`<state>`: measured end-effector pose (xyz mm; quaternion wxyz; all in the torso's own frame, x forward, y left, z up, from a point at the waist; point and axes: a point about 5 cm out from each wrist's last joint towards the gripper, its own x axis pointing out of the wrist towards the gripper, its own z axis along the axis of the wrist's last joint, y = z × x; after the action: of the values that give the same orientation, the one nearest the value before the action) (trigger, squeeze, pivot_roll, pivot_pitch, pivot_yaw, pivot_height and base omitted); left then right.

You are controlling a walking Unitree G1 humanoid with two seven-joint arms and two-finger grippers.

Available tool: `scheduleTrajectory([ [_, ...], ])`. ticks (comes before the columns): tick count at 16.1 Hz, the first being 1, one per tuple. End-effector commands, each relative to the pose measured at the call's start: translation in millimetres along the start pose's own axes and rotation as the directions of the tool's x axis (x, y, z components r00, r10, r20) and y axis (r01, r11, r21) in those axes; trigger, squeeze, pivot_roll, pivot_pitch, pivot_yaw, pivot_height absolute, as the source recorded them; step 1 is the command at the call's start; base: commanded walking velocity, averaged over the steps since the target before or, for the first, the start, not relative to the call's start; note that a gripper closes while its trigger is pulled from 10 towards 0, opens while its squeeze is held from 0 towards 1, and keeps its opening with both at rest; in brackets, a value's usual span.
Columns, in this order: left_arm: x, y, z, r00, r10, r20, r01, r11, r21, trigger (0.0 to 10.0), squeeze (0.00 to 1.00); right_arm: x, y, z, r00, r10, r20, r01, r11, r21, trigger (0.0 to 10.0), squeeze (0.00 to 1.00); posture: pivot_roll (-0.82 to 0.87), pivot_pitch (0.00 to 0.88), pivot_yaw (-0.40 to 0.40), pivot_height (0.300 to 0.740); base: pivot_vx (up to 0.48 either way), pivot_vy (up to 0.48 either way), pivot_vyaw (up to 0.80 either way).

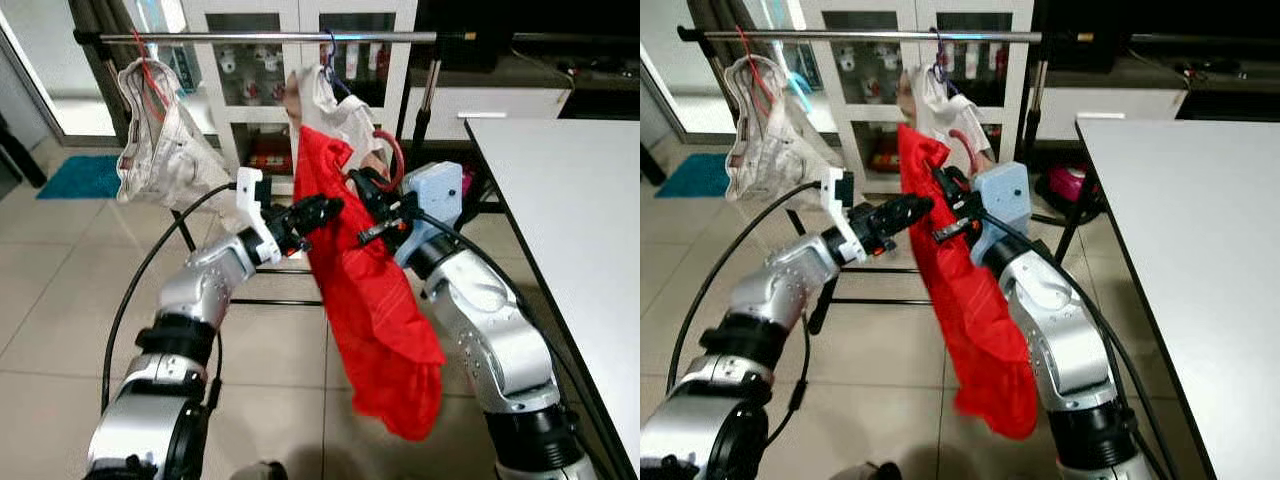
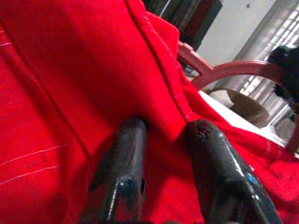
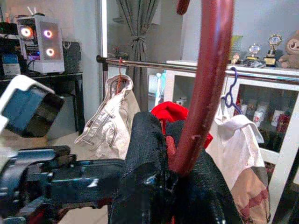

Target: Hang hanger

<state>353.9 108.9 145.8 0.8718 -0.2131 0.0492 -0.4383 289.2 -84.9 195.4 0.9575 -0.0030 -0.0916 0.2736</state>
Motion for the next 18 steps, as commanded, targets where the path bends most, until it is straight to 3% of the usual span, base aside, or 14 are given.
scheduleTrajectory([
  [1,3.3,1.6,1.9,1.000,0.016,-0.006,-0.016,1.000,0.018,0.0,0.00,2.8,4.3,19.0,0.996,0.036,0.081,-0.034,0.999,-0.033,0.0,0.00,-0.20,0.000,0.087,0.740,0.000,0.000,0.00],
  [11,13.8,0.0,12.1,0.993,-0.045,0.113,0.051,0.997,-0.049,0.0,0.00,0.0,4.5,17.2,0.998,0.033,0.062,-0.029,0.998,-0.057,0.0,0.00,-0.22,0.000,0.097,0.740,0.000,0.000,0.00],
  [18,12.4,-1.8,3.9,0.996,-0.038,0.083,0.041,0.999,-0.024,0.0,0.00,1.5,-5.8,9.6,1.000,-0.031,0.001,0.031,0.996,-0.082,0.0,0.00,-0.21,0.000,0.084,0.740,0.000,0.000,0.00],
])
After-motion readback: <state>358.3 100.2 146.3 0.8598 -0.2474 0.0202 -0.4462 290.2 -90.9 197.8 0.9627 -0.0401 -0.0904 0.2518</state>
